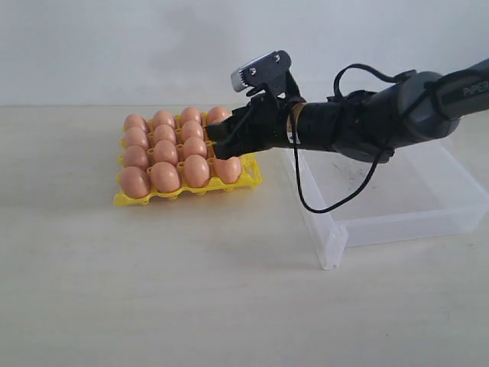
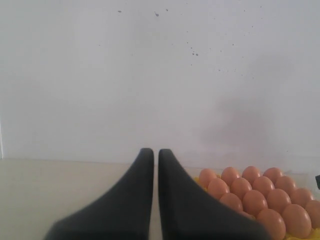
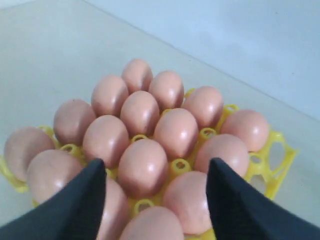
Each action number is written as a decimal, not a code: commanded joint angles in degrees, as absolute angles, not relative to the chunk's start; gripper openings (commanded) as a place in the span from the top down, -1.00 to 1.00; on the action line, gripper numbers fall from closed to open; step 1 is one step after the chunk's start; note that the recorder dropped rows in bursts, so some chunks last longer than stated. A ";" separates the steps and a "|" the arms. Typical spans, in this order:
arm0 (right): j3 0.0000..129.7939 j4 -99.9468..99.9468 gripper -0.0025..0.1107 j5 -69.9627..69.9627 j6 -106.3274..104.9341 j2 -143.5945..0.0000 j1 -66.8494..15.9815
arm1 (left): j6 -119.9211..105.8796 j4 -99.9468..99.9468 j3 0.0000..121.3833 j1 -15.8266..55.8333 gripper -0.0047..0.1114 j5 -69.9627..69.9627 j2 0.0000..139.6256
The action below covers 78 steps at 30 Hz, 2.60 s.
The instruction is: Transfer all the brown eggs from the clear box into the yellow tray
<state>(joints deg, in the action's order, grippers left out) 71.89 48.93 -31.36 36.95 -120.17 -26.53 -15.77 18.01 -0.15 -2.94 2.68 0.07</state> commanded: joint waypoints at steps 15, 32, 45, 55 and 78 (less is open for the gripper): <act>72.00 80.01 0.96 -25.89 71.25 -121.98 -26.47 | -15.97 18.28 0.00 -2.71 0.85 3.00 0.00; 71.72 99.95 0.96 -35.79 82.03 -109.24 -26.47 | -15.97 18.28 0.00 -2.71 0.85 3.00 0.00; 48.57 94.52 0.96 -1.27 81.83 -73.84 -26.47 | -15.97 18.28 0.00 -2.71 0.85 3.00 0.00; 26.79 85.49 0.96 3.07 93.93 -45.86 -26.47 | -15.97 18.28 0.00 -2.71 0.85 3.00 0.00; 1.11 85.01 0.96 2.41 112.14 -4.58 -26.88 | -15.97 18.28 0.00 -2.71 0.85 3.12 0.00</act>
<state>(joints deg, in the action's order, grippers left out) 1.35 84.94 2.76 112.04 -4.32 -26.81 -15.77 18.01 -0.15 -2.94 2.96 0.07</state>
